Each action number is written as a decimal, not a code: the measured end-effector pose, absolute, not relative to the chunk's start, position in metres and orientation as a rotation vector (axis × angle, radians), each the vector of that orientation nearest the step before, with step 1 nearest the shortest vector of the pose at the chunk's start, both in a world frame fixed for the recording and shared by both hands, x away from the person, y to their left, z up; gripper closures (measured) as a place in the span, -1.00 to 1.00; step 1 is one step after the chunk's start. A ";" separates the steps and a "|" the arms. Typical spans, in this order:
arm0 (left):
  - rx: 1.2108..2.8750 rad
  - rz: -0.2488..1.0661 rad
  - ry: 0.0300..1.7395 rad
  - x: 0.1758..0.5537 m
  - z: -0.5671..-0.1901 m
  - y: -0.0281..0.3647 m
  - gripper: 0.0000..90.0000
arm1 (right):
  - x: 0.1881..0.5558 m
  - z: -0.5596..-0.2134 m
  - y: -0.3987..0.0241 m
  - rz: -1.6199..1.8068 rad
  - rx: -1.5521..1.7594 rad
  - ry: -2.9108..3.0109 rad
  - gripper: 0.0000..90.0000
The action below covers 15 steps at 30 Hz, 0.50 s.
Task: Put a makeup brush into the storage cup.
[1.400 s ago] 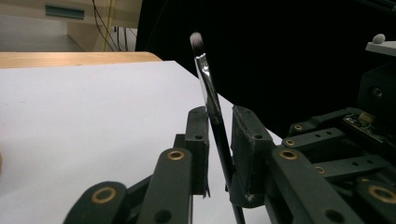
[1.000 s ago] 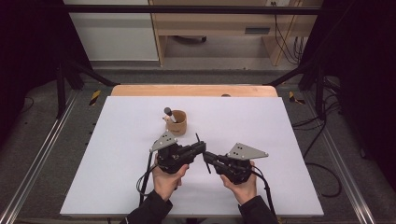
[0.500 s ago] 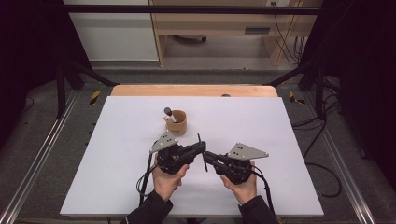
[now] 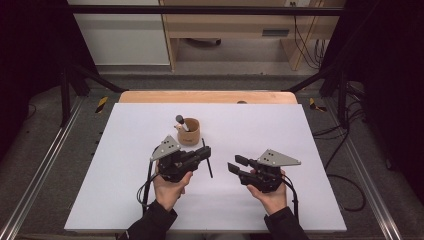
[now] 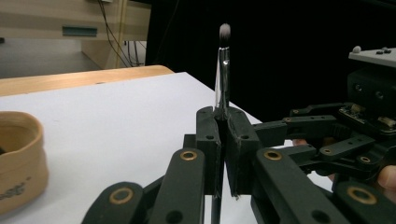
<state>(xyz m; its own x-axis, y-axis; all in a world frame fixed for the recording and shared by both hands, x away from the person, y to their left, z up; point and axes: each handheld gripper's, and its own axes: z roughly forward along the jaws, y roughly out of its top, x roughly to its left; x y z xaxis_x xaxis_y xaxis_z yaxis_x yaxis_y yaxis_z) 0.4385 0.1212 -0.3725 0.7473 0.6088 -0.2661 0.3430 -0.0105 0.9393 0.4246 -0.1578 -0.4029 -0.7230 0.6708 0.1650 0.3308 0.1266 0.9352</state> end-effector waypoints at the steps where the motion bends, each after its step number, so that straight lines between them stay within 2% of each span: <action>1: 1.618 0.255 0.780 0.439 -0.372 0.123 0.89 | 0.425 -0.404 -0.160 1.616 0.984 2.108 0.22; 15: 1.626 0.328 0.789 0.440 -0.364 0.154 0.89 | 0.427 -0.406 -0.186 1.563 1.038 2.038 -0.34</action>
<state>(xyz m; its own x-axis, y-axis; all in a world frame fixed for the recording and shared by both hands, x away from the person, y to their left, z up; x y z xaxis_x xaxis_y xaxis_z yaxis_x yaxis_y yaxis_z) 0.4402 0.1538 -0.3639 0.7266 0.6525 -0.2153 0.3083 -0.0296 0.9508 0.4274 -0.1861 -0.4062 -0.6603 0.7375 0.1415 0.3277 0.1134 0.9379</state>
